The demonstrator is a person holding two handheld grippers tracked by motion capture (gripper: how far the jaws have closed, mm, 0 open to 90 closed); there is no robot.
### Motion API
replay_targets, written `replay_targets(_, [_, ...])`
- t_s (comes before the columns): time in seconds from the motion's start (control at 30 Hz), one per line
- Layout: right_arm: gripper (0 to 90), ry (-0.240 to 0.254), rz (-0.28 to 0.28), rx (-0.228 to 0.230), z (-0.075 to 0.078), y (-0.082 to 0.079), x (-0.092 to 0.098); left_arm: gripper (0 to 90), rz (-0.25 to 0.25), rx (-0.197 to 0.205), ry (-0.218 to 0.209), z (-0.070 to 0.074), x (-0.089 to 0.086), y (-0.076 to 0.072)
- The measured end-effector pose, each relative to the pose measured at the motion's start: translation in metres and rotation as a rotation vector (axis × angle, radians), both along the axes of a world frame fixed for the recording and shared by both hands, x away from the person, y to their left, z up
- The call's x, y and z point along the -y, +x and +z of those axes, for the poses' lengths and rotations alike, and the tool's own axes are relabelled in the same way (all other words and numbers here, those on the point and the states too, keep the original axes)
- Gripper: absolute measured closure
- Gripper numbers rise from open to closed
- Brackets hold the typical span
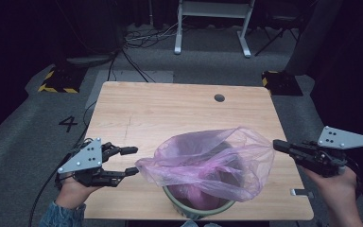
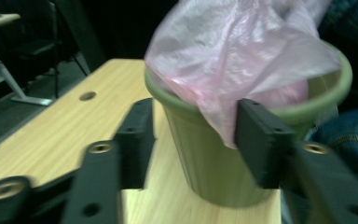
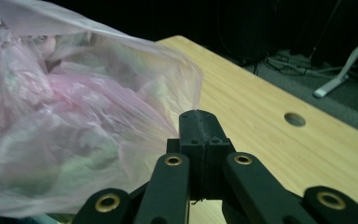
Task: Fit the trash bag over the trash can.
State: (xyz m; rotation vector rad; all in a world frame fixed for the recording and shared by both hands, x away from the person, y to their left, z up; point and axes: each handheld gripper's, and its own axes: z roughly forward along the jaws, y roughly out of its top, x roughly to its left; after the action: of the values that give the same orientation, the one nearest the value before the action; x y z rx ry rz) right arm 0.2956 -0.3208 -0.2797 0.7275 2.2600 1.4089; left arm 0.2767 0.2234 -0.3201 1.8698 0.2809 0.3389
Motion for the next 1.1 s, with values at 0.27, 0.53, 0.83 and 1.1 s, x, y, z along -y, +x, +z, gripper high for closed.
replay_targets(0.27, [88.5,0.004,0.045,0.033,0.005,-0.006,-0.013,36.5,-0.009,0.012,-0.072,0.036,0.014,-0.007])
replay_targets(0.53, [87.3,-0.003,0.099,0.059,0.009,-0.008,-0.026,58.6,0.105,-0.018,0.032,0.049,0.047,0.009])
replay_targets(0.83, [57.2,-0.041,0.089,0.109,0.004,-0.003,-0.028,83.2,0.133,-0.039,0.054,0.032,0.048,0.020])
replay_targets(1.1, [38.5,0.008,0.053,-0.017,-0.007,0.026,-0.032,84.0,0.197,-0.059,0.096,0.006,0.040,0.029])
